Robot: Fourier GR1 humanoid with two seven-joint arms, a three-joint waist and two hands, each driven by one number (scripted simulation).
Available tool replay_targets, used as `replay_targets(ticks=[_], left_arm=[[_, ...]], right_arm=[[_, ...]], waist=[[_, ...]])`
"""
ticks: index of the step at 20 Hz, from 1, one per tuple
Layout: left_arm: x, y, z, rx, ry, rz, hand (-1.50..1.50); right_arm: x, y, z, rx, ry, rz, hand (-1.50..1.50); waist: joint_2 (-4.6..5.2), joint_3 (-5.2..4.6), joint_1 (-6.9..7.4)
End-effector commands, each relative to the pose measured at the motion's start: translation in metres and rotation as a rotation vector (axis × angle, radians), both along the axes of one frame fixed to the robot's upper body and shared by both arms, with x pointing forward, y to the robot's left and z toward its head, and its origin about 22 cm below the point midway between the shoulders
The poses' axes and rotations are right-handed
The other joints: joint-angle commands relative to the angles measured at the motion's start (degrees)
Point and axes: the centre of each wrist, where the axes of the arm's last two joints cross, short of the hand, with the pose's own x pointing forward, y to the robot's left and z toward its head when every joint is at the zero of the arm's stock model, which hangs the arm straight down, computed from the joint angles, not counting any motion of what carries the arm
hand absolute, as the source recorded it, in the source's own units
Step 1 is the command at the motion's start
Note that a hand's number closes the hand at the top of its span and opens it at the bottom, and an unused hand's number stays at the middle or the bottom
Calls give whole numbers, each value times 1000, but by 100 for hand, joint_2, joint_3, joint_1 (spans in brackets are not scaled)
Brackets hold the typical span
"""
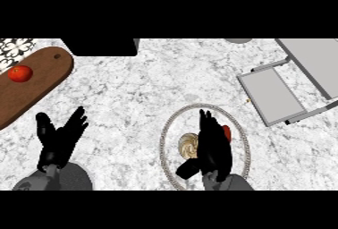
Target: Pick the cupcake from the placemat and place it in the tiered shelf
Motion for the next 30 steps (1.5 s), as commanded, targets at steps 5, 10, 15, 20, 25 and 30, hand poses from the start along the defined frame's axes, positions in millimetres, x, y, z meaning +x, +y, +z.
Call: replay_targets(ticks=[5, 10, 15, 20, 25, 30], left_arm=[[9, 6, -6, 9, 14, 16, 0], [-9, 4, 5, -8, 5, 4, 0], [1, 6, -24, -6, 5, 16, 0], [-5, -1, 10, 15, 1, 11, 0], [1, -16, -1, -12, 9, -15, 0], [9, 5, 9, -4, -4, 0, 0]], right_arm=[[-3, 13, -28, -72, 48, -140, -150], [19, 2, -31, -83, 40, -143, -150], [25, 8, -45, -41, 9, -132, -150], [25, 9, -60, -45, -17, -126, -150], [21, 5, -86, -182, 199, 182, 150], [37, 18, -73, -20, 62, 97, 150]], waist=[[6, 0, -8], [0, 2, 22], [11, 1, 10], [1, 3, 28], [28, -1, 48], [12, 3, 39]])
